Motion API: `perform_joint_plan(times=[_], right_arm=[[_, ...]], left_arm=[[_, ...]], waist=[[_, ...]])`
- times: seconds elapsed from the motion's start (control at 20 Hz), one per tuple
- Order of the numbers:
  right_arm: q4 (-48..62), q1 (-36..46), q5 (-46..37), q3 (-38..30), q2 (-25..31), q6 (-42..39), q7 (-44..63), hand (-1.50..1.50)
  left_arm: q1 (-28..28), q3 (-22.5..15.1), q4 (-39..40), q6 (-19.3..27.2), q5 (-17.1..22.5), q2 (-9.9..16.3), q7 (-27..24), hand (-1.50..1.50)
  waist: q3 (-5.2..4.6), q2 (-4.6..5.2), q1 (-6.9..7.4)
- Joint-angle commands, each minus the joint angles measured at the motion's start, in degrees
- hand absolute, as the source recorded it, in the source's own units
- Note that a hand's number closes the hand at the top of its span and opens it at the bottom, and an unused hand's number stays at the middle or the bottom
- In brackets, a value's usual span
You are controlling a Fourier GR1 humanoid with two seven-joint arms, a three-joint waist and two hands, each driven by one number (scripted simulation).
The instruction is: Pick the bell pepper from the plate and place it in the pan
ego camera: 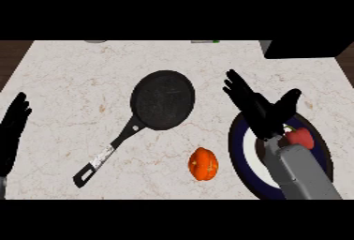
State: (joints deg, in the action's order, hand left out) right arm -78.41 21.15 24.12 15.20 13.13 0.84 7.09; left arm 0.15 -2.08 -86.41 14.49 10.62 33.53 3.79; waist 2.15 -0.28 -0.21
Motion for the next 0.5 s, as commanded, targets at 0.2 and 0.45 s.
perform_joint_plan(times=[0.2, 0.45], right_arm=[[0.46, 0.98, 5.96, -19.57, 10.38, -2.07, -10.13, -1.5], [7.47, -10.59, -0.59, -26.44, 15.98, 12.9, -6.42, -1.5]], left_arm=[[1.71, -6.48, -4.87, 0.3, -4.48, -2.52, 1.47, 0.0], [4.63, -8.16, -3.89, 0.95, -3.8, -5.19, 2.38, 0.0]], waist=[[-1.97, 0.3, -0.52], [-2.07, 0.04, -3.71]])
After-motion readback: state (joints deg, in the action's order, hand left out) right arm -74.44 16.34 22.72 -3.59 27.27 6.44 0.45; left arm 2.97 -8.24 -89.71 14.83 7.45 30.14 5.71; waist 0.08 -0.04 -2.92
